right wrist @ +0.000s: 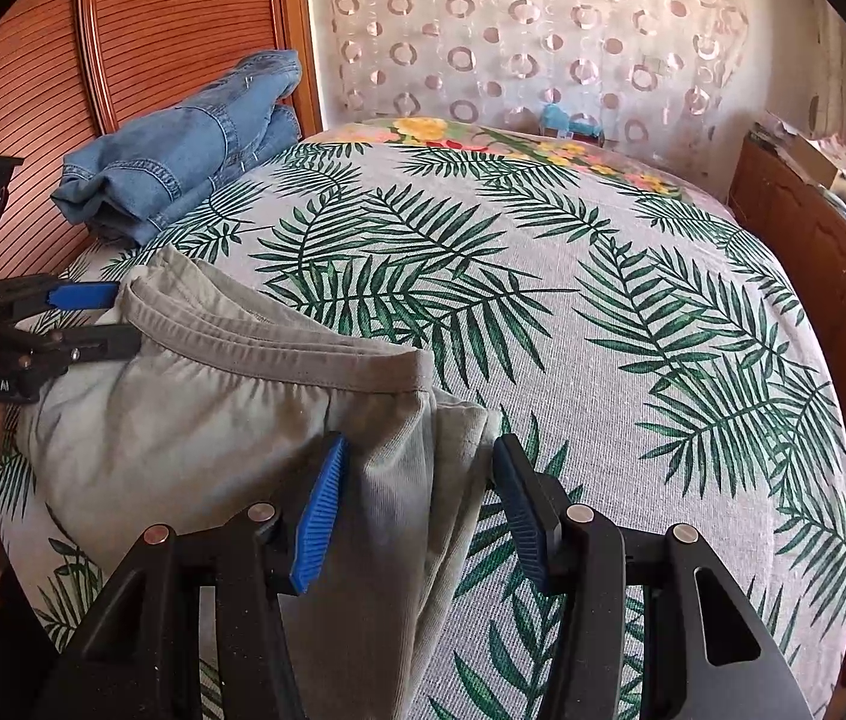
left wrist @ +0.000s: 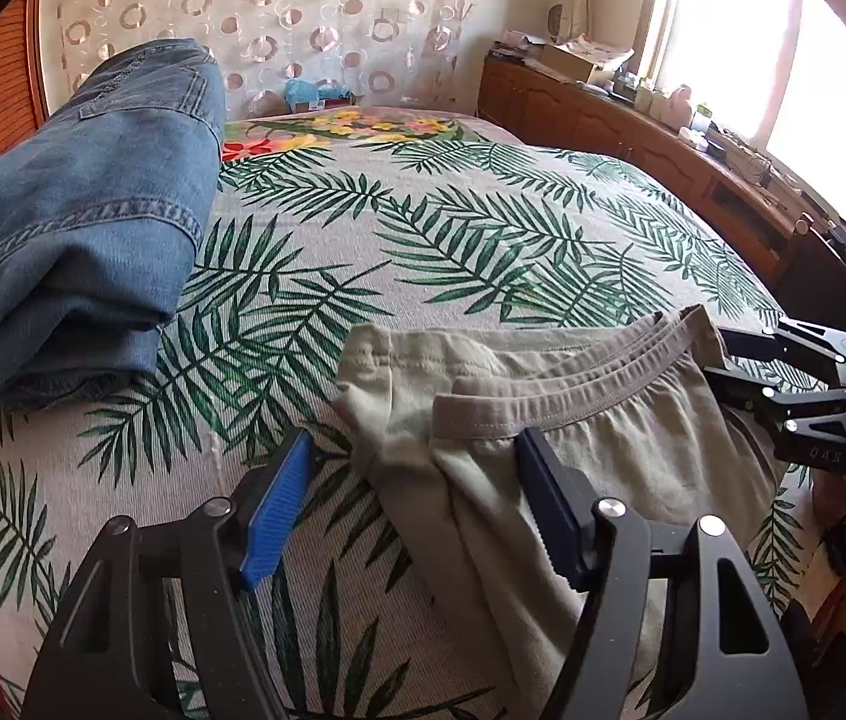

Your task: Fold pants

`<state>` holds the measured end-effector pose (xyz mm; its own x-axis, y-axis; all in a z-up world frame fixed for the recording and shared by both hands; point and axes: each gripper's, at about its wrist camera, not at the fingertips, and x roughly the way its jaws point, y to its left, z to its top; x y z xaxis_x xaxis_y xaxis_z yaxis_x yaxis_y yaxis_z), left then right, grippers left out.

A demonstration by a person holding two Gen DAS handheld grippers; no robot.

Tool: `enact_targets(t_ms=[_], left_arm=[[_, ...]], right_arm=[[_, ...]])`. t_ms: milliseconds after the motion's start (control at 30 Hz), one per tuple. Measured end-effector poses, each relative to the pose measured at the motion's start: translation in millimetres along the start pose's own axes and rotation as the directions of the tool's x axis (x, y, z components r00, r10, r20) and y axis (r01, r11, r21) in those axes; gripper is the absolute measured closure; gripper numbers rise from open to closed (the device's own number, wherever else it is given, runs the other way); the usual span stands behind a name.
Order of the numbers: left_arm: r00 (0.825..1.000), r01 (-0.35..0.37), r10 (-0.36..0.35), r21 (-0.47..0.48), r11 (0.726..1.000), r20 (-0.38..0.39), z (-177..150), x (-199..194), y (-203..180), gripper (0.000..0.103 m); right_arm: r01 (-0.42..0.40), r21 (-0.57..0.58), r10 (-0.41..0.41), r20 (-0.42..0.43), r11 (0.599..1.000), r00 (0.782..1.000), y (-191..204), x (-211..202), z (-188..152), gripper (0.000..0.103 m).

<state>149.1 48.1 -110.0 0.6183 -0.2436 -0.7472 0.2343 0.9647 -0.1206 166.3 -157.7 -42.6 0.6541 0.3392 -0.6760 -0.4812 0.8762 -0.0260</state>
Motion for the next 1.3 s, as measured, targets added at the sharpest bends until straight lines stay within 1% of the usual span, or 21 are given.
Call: enact_targets(t_ms=[200,333,367,400,433,467,500,567,633,700,767,833,867,933,1033,1167,1300], left_arm=[[1.0,0.004,-0.004,-0.004,1.0,-0.023,2.1,8.1,-0.3,0.033],[1.0,0.004,-0.004,-0.007,1.0,-0.017,1.7,7.9,0.3,0.033],[1.0,0.003,-0.003,-0.005,1.0,-0.011,1.3,7.9,0.2,0.035],[1.0,0.004,-0.004,0.001,1.0,-0.005,0.6,7.5,-0.7,0.042],[1.0,0.013,-0.013,0.005,1.0,-0.001,-0.3,6.9,-1.5,0.046],[1.0,0.031,-0.031,0.007,0.999,0.002,-0.8,6.4,-2.6,0.056],[0.999,0.042,-0.042,0.009,0.999,0.002,-1.3,5.9,-4.0,0.062],[0.998,0.055,-0.055,0.011,0.998,0.005,-1.6,4.7,-6.3,0.07],[0.998,0.055,-0.055,0.005,0.998,0.01,-1.4,3.0,-7.3,0.073],[0.998,0.061,-0.061,-0.002,0.998,0.024,-1.9,-1.1,-7.9,0.081],[0.997,0.066,-0.066,-0.008,0.998,0.041,-2.1,-6.5,-9.7,0.083],[0.996,0.068,-0.068,-0.002,0.998,0.064,-2.3,-12.5,-13.1,0.085],[0.995,0.07,-0.07,-0.001,0.998,0.073,-2.4,-15.2,-14.8,0.085],[0.994,0.069,-0.069,0.001,0.998,0.089,-2.8,-20.0,-17.7,0.086],[0.991,0.067,-0.067,0.006,0.998,0.119,-3.4,-28.7,-22.3,0.086],[0.985,0.061,-0.063,0.018,0.998,0.163,-3.5,-44.4,-29.1,0.087],[0.975,0.051,-0.059,0.043,0.998,0.215,-2.1,-63.4,-37.1,0.087]], right_arm=[[0.0,-0.001,0.0,0.001,1.0,1.0,0.2,-0.6,-0.5,0.051],[0.0,-0.001,0.0,0.001,1.0,1.0,-0.1,-0.6,-0.3,0.051],[0.0,-0.001,0.0,0.001,1.0,1.0,0.0,-0.5,-0.4,0.051],[-0.001,0.0,0.001,0.002,1.0,1.0,0.4,-0.6,-0.6,0.051],[-0.002,0.001,0.002,0.002,1.0,1.0,0.1,-0.7,-0.7,0.051],[-0.003,0.002,0.003,0.002,1.0,1.0,-1.2,-0.7,-0.5,0.051],[-0.004,0.002,0.004,0.002,1.0,1.0,-1.1,-0.8,-0.7,0.051],[-0.004,0.002,0.004,0.002,1.0,1.0,-1.5,-0.7,-0.5,0.051],[-0.003,0.003,0.003,0.001,1.0,1.0,-1.3,-0.7,-0.5,0.051],[-0.004,0.003,0.004,0.001,1.0,1.0,-1.2,-1.0,-0.5,0.052],[-0.011,0.002,0.011,0.003,1.0,1.0,-0.6,-1.4,-0.7,0.057],[-0.026,-0.003,0.026,0.006,1.0,1.0,0.9,-2.1,-0.9,0.066],[-0.032,-0.006,0.032,0.006,0.999,0.999,1.3,-2.2,-0.9,0.068],[-0.047,-0.008,0.047,0.005,0.999,0.999,2.6,-2.7,-0.6,0.079],[-0.066,-0.003,0.066,0.005,0.998,0.998,3.6,-3.7,-0.8,0.09],[-0.052,0.003,0.052,0.035,0.999,0.998,5.3,-10.1,-2.8,0.092],[-0.052,0.023,0.049,0.098,0.998,0.994,6.3,-28.2,-5.9,0.093]])
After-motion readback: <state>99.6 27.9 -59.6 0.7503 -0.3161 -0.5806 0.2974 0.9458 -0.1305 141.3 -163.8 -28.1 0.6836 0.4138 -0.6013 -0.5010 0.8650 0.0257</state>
